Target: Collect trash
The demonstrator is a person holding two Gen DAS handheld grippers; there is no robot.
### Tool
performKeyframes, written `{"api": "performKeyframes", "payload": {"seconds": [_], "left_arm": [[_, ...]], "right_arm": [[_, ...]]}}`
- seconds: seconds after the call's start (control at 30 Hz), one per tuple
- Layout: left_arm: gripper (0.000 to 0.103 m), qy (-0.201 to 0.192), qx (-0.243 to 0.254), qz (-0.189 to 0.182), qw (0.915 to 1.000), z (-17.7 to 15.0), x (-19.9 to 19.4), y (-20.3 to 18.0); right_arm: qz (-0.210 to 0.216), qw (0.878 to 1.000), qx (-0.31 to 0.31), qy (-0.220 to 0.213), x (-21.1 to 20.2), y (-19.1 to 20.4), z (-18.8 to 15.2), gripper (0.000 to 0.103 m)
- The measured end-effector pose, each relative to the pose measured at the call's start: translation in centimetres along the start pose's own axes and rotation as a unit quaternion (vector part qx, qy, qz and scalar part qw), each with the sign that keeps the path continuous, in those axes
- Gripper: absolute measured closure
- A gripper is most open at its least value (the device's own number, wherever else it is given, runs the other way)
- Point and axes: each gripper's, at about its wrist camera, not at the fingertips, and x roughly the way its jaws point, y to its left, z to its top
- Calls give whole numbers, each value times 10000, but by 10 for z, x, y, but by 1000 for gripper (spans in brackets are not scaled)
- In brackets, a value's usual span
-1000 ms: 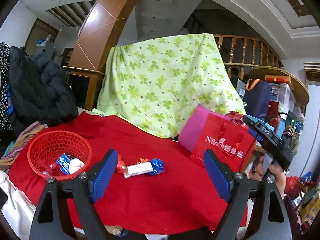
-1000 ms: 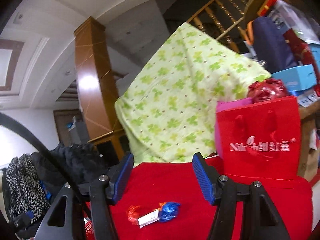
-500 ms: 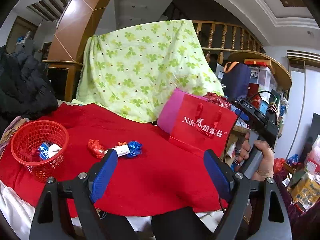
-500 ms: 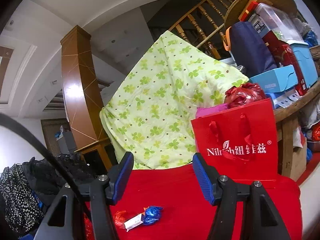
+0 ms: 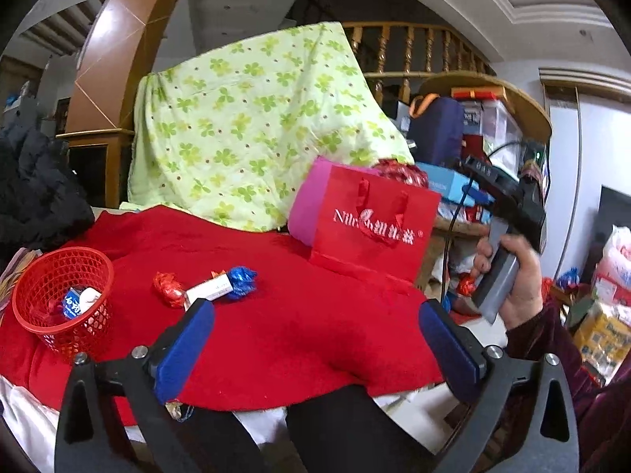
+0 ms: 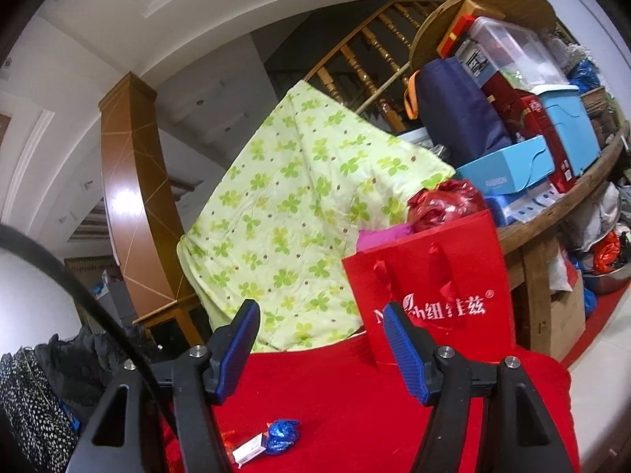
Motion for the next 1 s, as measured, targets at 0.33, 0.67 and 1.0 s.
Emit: {"api": "performKeyframes", "payload": {"seconds": [0.33,0.67,1.0], "left_arm": [[0,580,-575,-541,9952,-10,22,21],[0,221,-194,984,9947,2,55,60],[0,361,634,1843,9802,5,112,98]], "right_arm": [[71,9994,267,207,5,-16,-5,33],[343,9920,478,1121,65,-17,-51,33],[972,9601,873,2471,180,4,-124,33]]}}
